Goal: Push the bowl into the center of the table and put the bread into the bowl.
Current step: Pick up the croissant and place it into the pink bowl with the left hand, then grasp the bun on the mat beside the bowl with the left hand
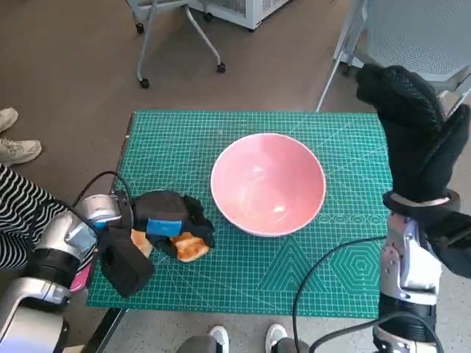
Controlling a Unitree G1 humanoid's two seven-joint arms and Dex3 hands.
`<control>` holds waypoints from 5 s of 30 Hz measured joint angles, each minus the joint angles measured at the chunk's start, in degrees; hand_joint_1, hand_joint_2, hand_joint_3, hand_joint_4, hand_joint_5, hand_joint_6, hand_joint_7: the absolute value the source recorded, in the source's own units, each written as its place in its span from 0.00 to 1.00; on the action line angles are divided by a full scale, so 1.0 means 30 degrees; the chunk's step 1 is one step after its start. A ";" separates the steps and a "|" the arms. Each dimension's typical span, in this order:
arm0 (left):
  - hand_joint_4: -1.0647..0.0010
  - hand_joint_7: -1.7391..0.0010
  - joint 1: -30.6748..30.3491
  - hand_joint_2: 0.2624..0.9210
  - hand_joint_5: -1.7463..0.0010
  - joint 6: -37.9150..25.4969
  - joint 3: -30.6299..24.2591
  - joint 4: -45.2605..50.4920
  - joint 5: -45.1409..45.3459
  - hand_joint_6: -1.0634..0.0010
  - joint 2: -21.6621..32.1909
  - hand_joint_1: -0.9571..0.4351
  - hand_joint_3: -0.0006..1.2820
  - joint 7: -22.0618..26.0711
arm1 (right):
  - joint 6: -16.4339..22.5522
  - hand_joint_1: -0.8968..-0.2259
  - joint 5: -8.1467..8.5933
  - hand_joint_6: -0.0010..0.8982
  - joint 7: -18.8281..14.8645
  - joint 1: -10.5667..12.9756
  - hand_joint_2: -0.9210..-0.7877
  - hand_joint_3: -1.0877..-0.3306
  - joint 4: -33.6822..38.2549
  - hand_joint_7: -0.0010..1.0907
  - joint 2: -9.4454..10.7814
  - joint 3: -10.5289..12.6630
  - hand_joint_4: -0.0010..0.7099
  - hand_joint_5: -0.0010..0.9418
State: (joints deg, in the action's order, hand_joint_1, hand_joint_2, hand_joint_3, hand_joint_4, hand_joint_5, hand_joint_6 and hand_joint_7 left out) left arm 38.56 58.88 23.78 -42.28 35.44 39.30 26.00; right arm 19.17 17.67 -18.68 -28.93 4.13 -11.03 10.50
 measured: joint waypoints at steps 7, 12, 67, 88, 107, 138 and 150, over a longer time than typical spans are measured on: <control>0.45 0.27 0.0003 1.00 0.32 0.0046 -0.0050 0.0264 -0.0124 0.42 0.0588 0.69 0.09 -0.0128 | 0.0082 0.33 -0.0003 0.04 0.0001 0.0041 0.00 0.55 0.0019 0.53 0.0004 -0.0008 0.24 0.00; 0.42 0.27 -0.0148 1.00 0.34 -0.0017 -0.0254 0.1093 -0.1506 0.42 0.1021 0.69 0.08 0.0647 | 0.0139 0.33 -0.0002 0.03 0.0001 0.0044 0.00 0.55 0.0056 0.53 0.0014 -0.0029 0.24 0.00; 0.35 0.30 0.5409 1.00 0.40 -0.7102 -0.2130 0.5052 -0.5042 0.36 -0.5536 0.69 0.04 0.1046 | 0.0003 0.33 0.0061 0.01 -0.0022 0.0181 0.00 0.54 -0.0039 0.56 -0.0243 0.0276 0.20 0.00; 0.83 0.77 0.6513 0.79 0.94 -0.6594 -0.0624 0.0223 -0.3436 0.78 -0.6702 0.62 0.04 0.0618 | -0.0291 0.34 0.0029 0.01 0.0213 0.0300 0.00 0.53 -0.0548 0.57 -0.0352 0.0294 0.21 0.00; 1.00 0.87 0.4152 0.75 1.00 -1.0624 -0.3224 0.7833 -0.8013 0.91 -0.2688 0.50 0.01 0.6640 | -0.0431 0.36 0.0027 0.00 0.0387 0.0320 0.00 0.52 -0.0671 0.57 -0.0373 0.0253 0.22 0.01; 0.92 0.82 -0.6012 0.72 1.00 -1.2060 -1.1422 1.4338 -1.2694 0.87 0.5351 0.47 0.00 0.8209 | -0.0416 0.30 0.0081 0.00 0.0352 0.0265 0.00 0.53 -0.0648 0.59 -0.0131 0.0170 0.21 0.00; 0.91 0.92 -0.8581 0.72 1.00 -1.3725 -1.1839 1.5467 -1.2948 0.80 0.5889 0.55 0.00 0.8722 | -0.0417 0.31 0.0190 0.00 -0.0061 0.0079 0.00 0.53 -0.0278 0.58 -0.0114 0.0131 0.21 0.00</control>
State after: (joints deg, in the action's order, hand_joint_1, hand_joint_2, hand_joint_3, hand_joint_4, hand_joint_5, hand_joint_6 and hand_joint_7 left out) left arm 12.81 17.71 -11.74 4.12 -3.40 56.97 52.16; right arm 17.91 18.24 -18.86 -28.69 3.29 -11.37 10.90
